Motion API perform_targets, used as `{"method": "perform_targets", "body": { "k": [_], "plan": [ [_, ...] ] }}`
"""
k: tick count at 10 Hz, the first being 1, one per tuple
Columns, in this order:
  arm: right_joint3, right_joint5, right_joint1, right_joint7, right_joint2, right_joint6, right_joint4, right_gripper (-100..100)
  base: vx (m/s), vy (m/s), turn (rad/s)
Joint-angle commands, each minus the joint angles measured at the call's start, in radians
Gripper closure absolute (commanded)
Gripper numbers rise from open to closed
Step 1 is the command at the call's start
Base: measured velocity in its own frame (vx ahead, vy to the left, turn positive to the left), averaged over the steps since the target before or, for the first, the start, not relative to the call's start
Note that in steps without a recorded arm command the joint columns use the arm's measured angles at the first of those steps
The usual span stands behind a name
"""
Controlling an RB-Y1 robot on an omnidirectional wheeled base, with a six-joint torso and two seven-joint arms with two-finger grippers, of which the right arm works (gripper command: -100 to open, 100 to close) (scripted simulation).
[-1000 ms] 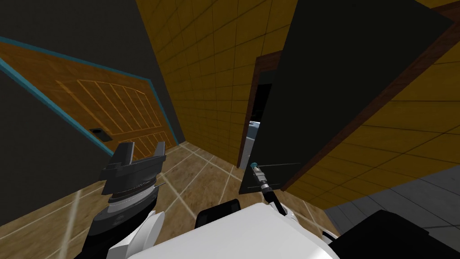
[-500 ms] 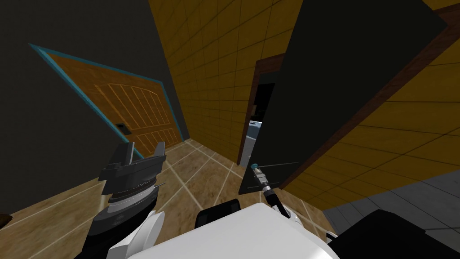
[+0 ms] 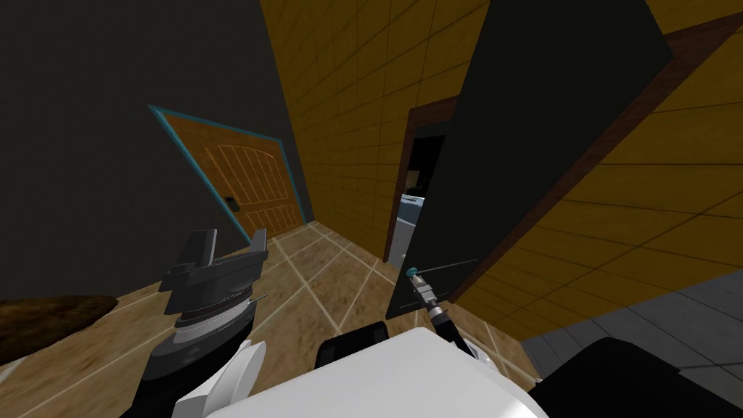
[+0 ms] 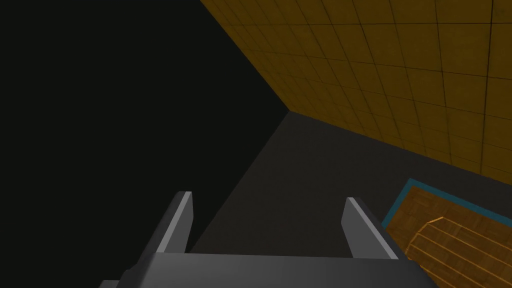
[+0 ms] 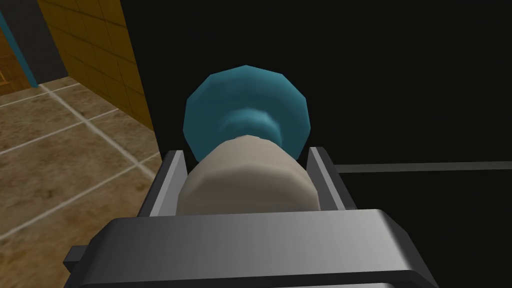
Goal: Pull the door open
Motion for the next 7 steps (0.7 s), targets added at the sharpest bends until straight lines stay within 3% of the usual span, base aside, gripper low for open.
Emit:
{"method": "perform_targets", "body": {
  "k": [1, 2, 7],
  "plan": [
    [0.011, 0.007, 0.010, -0.017, -0.013, -0.022, -0.001, 100, -0.197, -0.036, 0.092],
    [0.006, 0.004, 0.010, -0.009, -0.010, -0.011, -0.005, 100, -0.085, -0.017, 0.010],
    [0.037, 0.009, 0.020, -0.037, -0.028, -0.065, 0.025, 100, -0.185, -0.059, 0.153]
  ]
}}
